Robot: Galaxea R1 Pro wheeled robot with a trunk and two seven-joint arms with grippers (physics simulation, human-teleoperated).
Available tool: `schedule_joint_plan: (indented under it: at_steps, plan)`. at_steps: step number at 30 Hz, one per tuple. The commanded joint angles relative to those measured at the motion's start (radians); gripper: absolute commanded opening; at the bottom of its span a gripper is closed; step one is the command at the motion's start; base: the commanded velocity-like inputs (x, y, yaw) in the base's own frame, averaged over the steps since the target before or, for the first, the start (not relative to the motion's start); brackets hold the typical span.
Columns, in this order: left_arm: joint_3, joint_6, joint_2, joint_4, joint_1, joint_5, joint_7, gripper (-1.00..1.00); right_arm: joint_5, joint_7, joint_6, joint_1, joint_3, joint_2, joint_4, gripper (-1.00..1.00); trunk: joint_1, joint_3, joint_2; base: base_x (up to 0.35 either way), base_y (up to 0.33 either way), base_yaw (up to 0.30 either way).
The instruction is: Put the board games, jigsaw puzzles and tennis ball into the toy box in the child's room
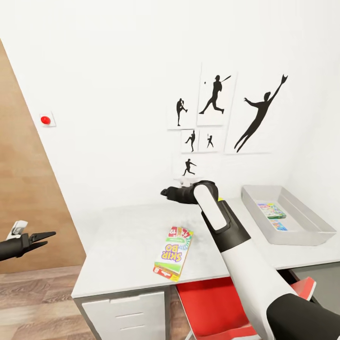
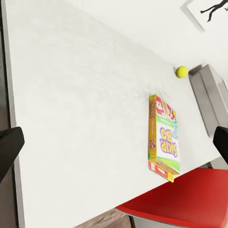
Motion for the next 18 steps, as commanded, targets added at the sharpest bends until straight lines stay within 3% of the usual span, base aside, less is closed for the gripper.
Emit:
schedule_joint_plan:
  at_steps: [1, 7, 13, 18]
  plan:
    - [0.007, 0.011, -0.001, 0.000, -0.002, -0.011, -0.007, 1.00, -0.010, -0.024, 0.001, -0.001, 0.001, 0.000, -0.001, 1.00, 0.000, -0.002, -0.002, 0.014, 0.000, 0.000]
    - [0.007, 0.013, 0.001, 0.000, -0.002, -0.011, -0.003, 1.00, -0.008, -0.111, 0.007, -0.001, 0.001, 0.000, 0.006, 1.00, 0.000, -0.002, -0.002, 0.005, 0.000, 0.000]
    - [0.007, 0.012, 0.002, 0.000, -0.002, -0.011, -0.004, 1.00, -0.017, -0.261, 0.010, -0.001, -0.001, 0.000, 0.024, 1.00, 0.000, -0.002, -0.002, 0.000, 0.000, 0.000]
    - [0.008, 0.012, 0.003, 0.000, -0.002, -0.011, -0.004, 1.00, -0.027, -0.299, 0.010, -0.001, -0.018, 0.000, 0.045, 1.00, 0.000, -0.002, -0.002, 0.000, 0.000, 0.000]
